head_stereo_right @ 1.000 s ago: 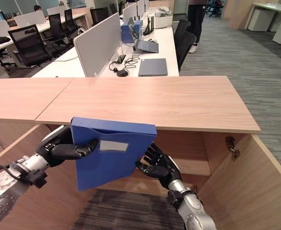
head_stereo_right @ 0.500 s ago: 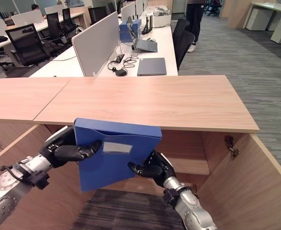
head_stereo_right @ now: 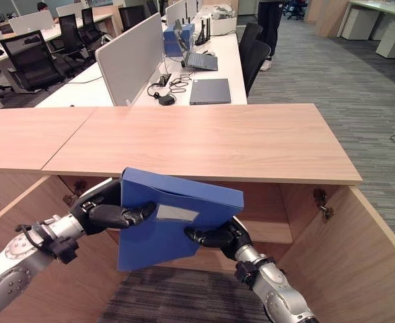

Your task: Put the empty folder in the office cabinet

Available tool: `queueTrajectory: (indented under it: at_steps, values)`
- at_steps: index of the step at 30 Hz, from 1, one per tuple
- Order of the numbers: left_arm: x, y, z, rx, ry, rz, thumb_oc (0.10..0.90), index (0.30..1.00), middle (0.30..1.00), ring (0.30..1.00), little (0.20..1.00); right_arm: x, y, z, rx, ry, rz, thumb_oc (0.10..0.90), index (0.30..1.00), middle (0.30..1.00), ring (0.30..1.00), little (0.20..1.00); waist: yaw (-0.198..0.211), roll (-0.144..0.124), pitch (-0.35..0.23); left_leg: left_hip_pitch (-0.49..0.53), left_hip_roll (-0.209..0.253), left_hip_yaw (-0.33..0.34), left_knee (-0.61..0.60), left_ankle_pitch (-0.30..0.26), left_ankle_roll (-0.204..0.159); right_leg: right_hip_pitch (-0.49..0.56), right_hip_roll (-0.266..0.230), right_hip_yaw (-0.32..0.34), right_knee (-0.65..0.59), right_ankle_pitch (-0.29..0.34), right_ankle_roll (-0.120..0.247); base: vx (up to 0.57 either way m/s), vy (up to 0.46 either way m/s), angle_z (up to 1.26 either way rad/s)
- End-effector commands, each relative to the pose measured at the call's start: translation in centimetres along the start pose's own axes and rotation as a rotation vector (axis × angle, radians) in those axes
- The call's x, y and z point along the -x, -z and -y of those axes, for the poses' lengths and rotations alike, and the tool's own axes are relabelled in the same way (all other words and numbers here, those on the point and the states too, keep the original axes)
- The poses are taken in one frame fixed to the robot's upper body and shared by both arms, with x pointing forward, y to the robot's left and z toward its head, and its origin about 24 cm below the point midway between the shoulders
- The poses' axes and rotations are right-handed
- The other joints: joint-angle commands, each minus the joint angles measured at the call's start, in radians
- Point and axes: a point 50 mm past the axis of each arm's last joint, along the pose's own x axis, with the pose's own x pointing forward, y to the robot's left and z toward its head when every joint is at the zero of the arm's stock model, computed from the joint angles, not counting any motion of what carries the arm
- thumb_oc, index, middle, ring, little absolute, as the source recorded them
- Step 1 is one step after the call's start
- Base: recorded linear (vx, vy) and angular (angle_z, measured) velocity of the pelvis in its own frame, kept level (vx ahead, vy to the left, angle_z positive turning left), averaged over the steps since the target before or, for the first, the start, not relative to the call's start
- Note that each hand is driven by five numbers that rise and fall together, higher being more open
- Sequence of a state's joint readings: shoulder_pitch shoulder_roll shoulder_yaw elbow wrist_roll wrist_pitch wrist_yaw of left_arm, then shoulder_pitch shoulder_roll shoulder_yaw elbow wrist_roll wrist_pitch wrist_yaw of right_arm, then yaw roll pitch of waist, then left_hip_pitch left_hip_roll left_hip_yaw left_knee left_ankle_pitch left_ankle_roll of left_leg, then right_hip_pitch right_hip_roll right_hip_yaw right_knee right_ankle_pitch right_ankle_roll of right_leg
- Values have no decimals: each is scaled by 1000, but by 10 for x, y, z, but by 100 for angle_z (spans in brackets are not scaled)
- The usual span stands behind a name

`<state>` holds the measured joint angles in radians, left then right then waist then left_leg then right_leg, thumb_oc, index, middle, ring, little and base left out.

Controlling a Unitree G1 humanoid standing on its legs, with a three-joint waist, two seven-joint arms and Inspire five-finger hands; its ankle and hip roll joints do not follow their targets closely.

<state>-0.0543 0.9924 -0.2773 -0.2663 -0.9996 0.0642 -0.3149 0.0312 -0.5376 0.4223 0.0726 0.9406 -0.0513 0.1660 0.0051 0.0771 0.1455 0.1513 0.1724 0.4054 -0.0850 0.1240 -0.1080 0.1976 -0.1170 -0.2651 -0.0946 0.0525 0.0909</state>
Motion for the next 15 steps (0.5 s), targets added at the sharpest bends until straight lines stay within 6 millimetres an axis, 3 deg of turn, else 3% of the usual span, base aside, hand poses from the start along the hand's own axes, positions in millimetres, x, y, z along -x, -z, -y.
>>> queueTrajectory:
  at_steps: [1,15]
  values:
    - [-27,-43,58,75,410,259,400,300,300,300,300,-33,-81,-109,-76,-575,398,400,300,300,300,300,-24,-22,4,34,38,4,19,14,-69,50,-18,-43,30,-124,55,9,-3,4]
    - [-28,-36,50,189,280,384,400,300,300,300,300,-27,-76,-102,-113,-547,391,400,300,300,300,300,-21,-32,-1,37,31,-9,19,2,-62,50,-21,-44,36,-127,52,3,2,2]
